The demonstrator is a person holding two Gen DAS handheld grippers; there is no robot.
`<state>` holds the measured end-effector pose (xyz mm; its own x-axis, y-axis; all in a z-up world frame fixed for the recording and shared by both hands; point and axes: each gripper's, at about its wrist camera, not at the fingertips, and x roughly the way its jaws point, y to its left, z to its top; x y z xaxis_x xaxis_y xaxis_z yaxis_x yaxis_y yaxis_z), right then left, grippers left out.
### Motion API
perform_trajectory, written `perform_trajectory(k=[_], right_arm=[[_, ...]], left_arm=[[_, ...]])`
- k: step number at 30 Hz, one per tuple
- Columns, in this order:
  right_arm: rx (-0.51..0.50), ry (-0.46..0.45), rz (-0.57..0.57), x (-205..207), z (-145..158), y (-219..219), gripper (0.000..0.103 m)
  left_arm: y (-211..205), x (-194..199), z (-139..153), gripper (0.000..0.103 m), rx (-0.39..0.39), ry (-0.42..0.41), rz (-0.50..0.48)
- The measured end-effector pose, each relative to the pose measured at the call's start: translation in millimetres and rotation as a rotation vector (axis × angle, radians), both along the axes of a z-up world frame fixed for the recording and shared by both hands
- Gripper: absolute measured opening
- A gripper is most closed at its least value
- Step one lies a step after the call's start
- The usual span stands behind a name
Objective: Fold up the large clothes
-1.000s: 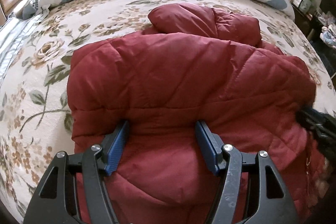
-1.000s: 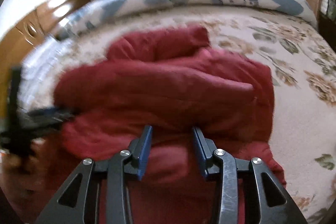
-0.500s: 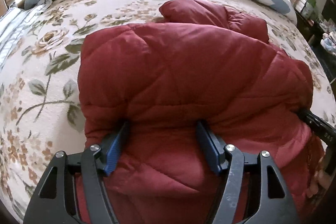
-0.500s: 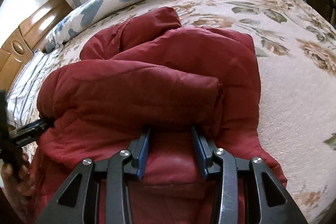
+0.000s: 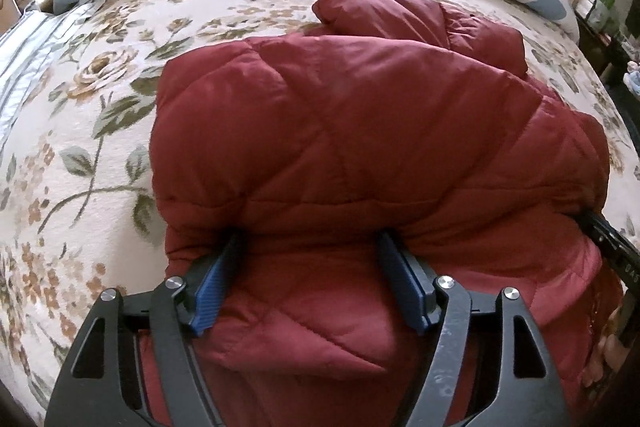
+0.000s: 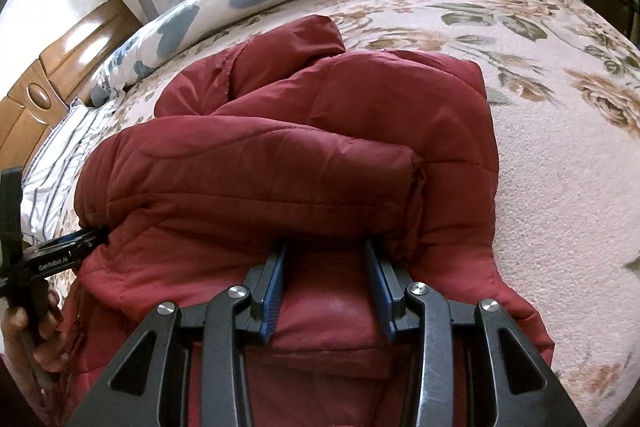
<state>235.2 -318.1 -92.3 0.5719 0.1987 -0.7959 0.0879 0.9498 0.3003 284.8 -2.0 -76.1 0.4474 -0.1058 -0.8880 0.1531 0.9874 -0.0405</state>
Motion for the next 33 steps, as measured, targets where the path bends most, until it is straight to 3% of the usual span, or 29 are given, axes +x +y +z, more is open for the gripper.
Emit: perform_trajectory(k=[18,26,30,33], right_arm=[[0.034,0.006,0.000,1,3,-5,0.040],[0.017,-0.007,0.001,0,4,-3,0.040],[0.007,-0.003,0.002,-3,7,0,0.041],[0.010,0.021,-0.004,-1,13,0,0.045]], left_arm=[[40,-71,57,0.072,-0.094,-0.065,0.058],[57,-68,57,0.072,-0.190,-0.060,0.077],[58,-71,64,0.072,-0.156,-0.043,0.064],[63,-83,76,0.072,-0.175,-0.069,0.054]])
